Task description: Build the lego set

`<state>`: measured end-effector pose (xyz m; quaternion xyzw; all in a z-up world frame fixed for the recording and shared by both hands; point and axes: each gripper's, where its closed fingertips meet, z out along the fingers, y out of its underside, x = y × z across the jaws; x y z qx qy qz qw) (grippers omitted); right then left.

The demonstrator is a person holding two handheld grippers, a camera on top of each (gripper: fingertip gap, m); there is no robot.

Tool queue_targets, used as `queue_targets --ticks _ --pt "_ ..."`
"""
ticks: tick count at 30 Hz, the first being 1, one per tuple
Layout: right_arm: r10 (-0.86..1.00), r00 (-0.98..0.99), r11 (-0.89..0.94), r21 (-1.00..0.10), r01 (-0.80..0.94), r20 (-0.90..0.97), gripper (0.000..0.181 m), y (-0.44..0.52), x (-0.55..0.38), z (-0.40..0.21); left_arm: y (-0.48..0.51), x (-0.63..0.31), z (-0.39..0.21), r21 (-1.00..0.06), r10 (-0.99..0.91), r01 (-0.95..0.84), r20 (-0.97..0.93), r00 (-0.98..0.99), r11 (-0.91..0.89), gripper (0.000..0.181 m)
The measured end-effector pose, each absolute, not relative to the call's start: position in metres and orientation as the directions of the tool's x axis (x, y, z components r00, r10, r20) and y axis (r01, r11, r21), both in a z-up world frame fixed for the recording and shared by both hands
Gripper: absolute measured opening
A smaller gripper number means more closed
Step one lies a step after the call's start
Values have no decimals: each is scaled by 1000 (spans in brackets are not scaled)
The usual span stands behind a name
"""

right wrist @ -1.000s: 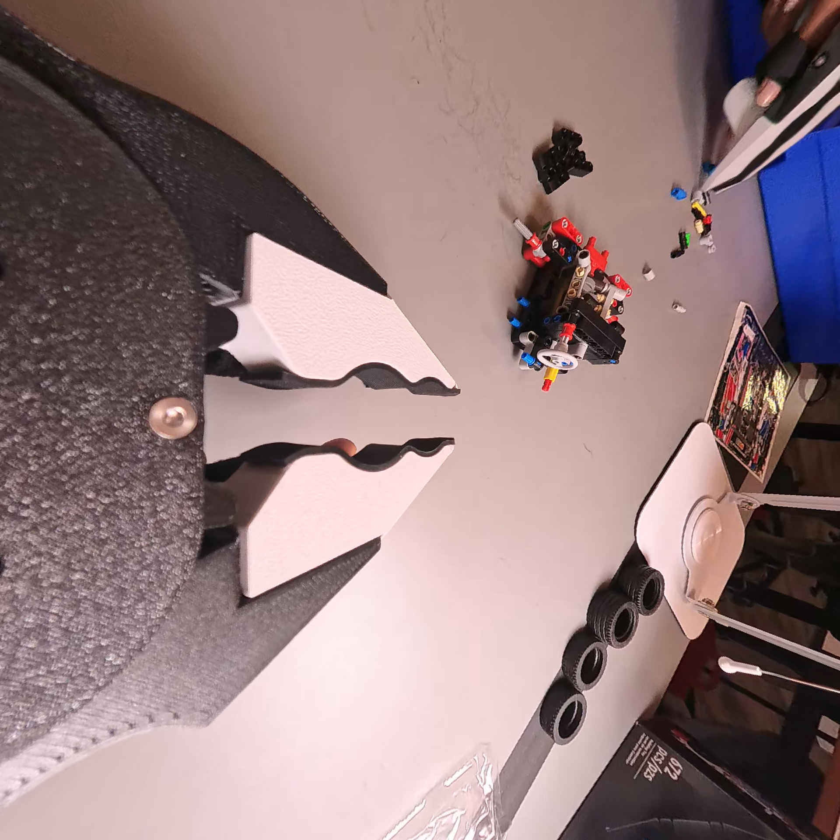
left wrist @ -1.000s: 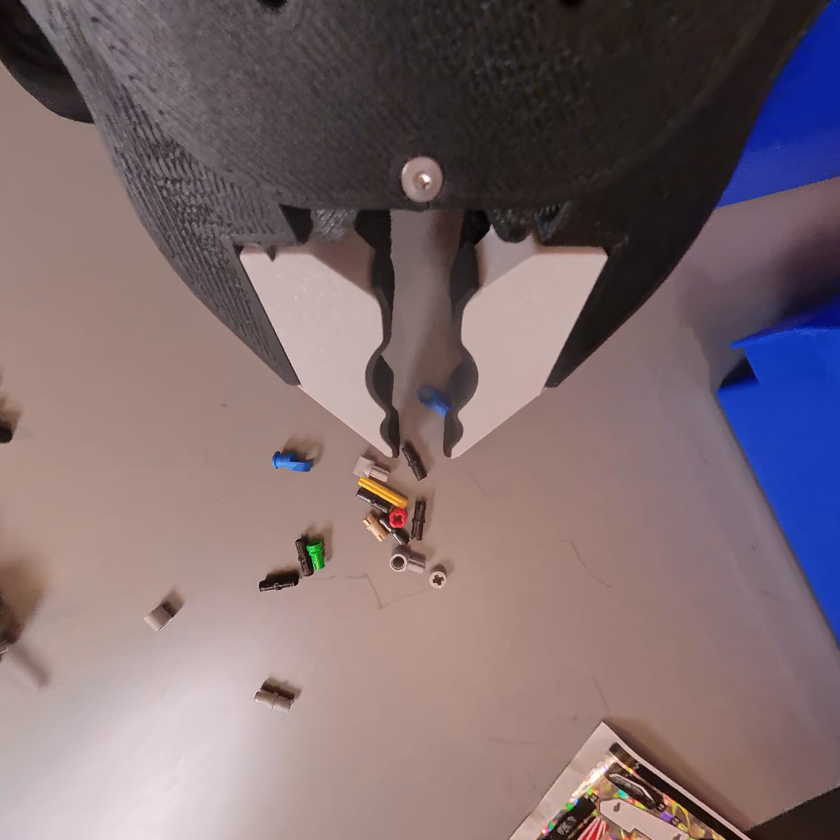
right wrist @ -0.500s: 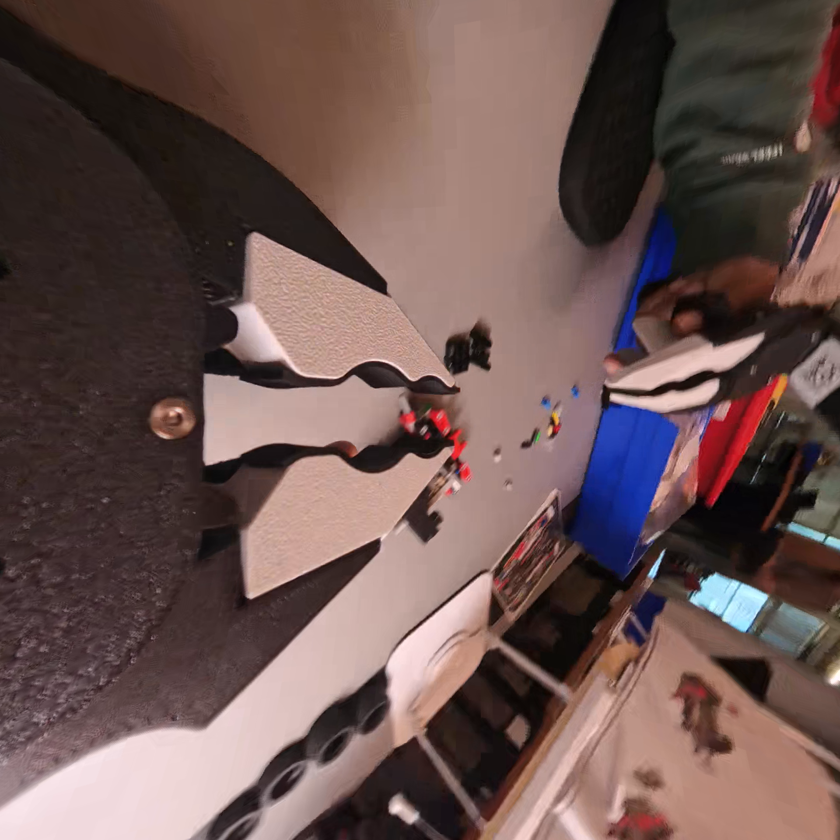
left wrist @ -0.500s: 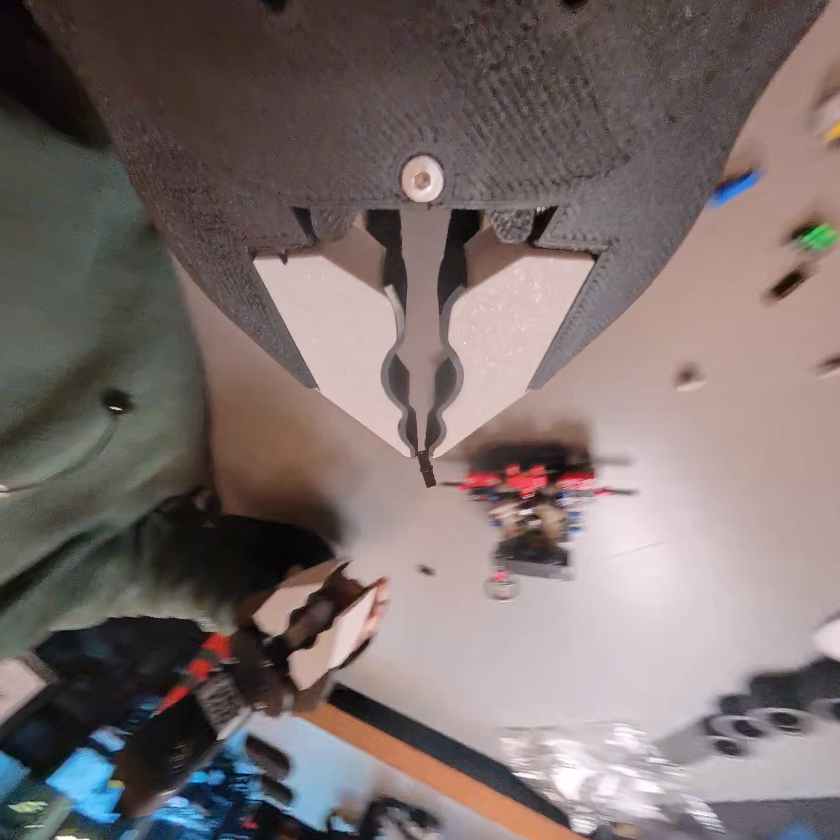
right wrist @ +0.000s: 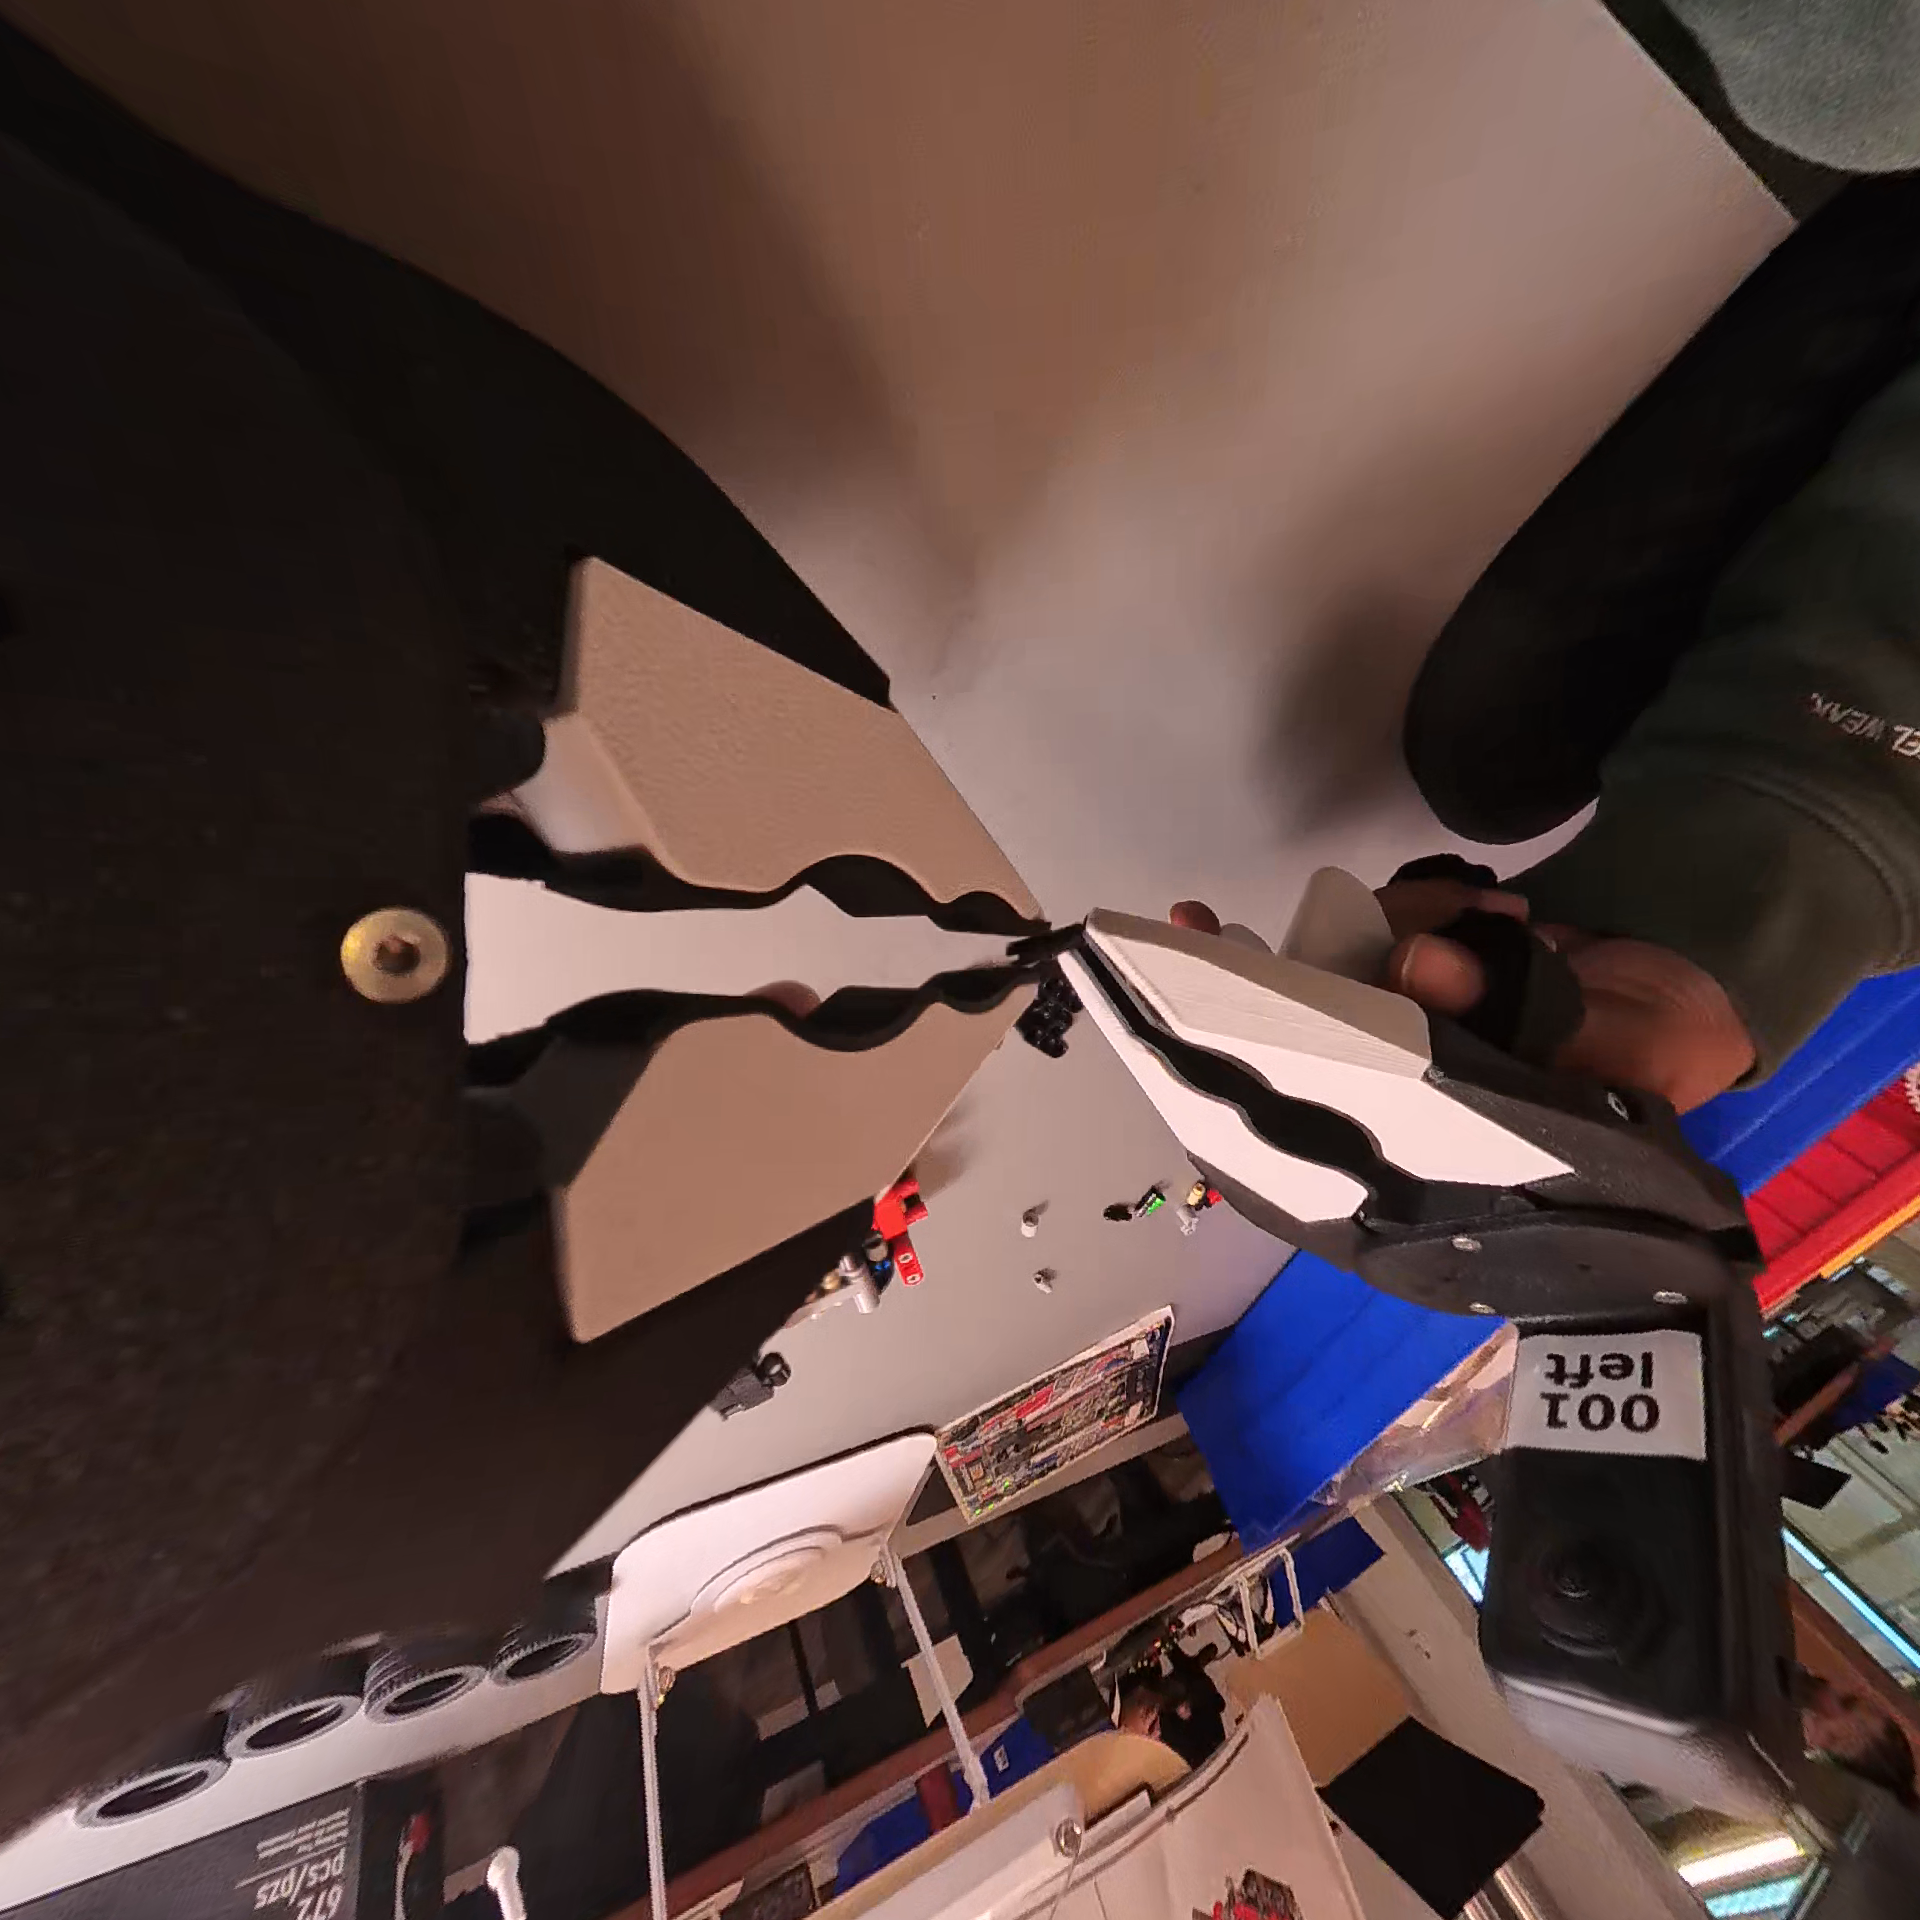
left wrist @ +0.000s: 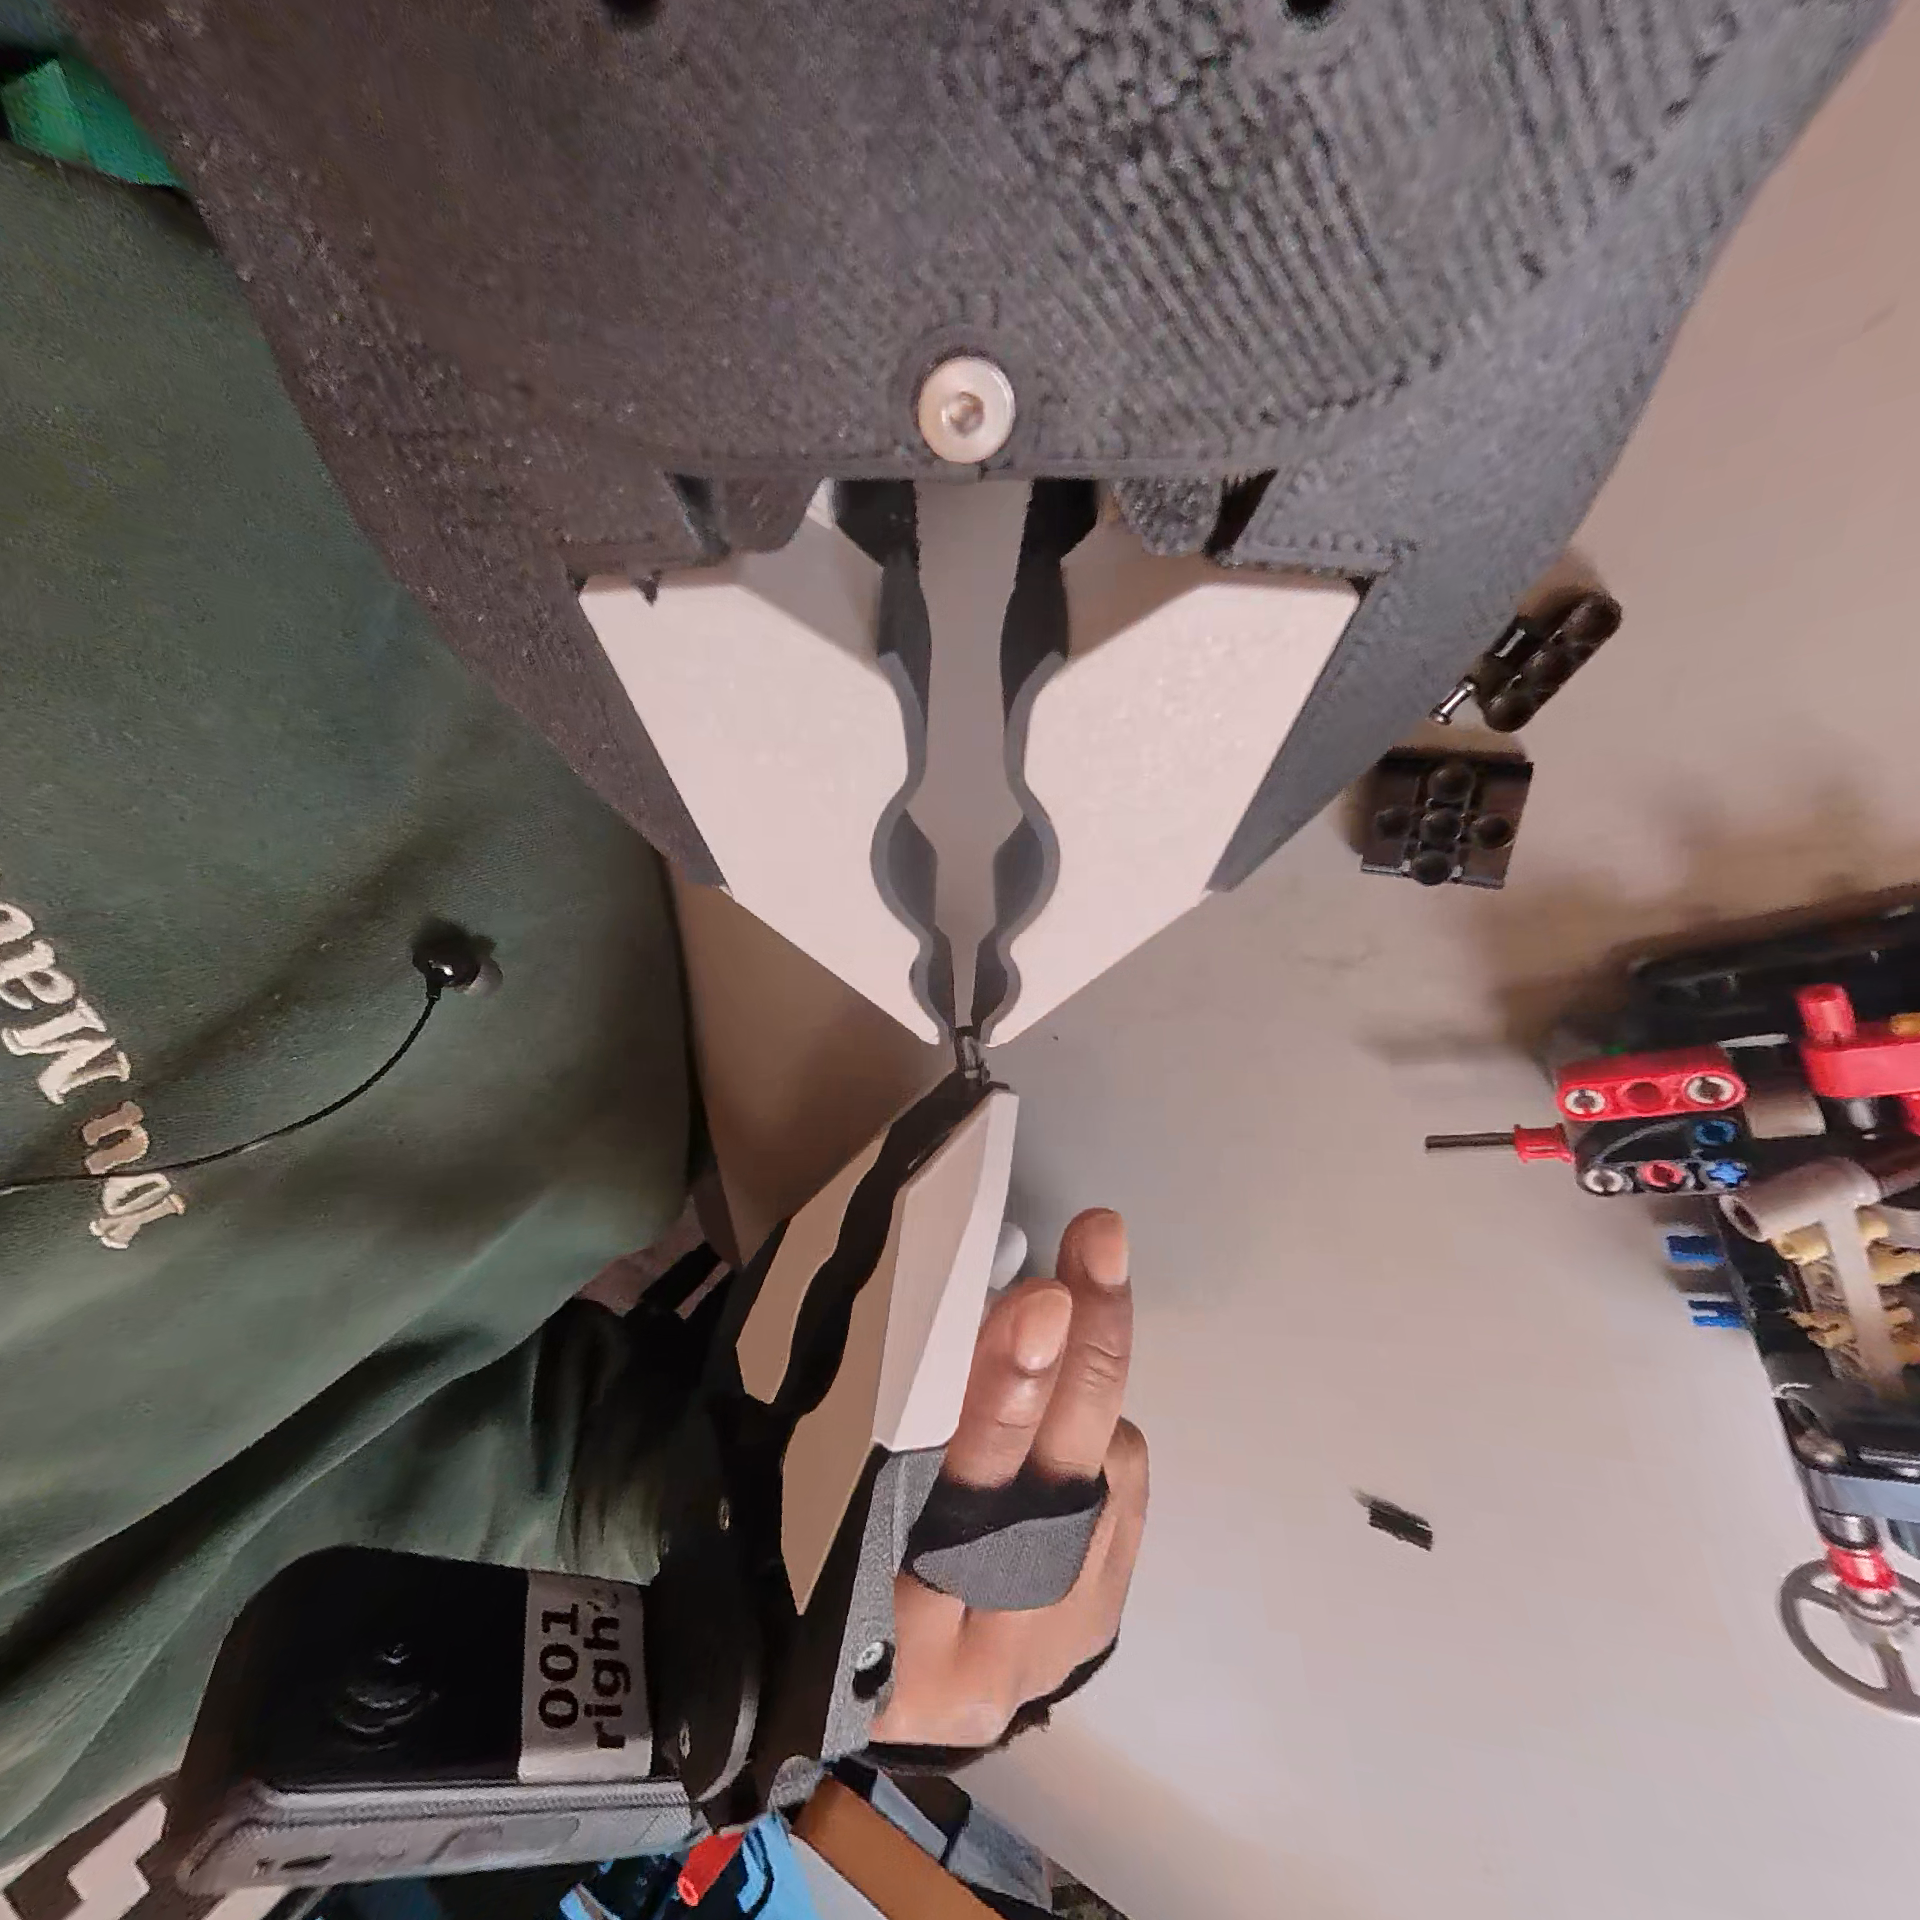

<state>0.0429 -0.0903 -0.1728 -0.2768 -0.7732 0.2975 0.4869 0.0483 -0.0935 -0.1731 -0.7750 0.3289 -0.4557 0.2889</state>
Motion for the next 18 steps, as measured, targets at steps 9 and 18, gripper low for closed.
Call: queue_targets --ticks 9,18 --pt "916 -120 356 -640 681 382 3 51 113 -206 -21 -85 -143 -878 -475 -56 203 856 -476 24" --pt "963 -14 162 -540 826 268 4 80 155 -236 -29 -239 -180 -809 54 36 5 999 -586 26"
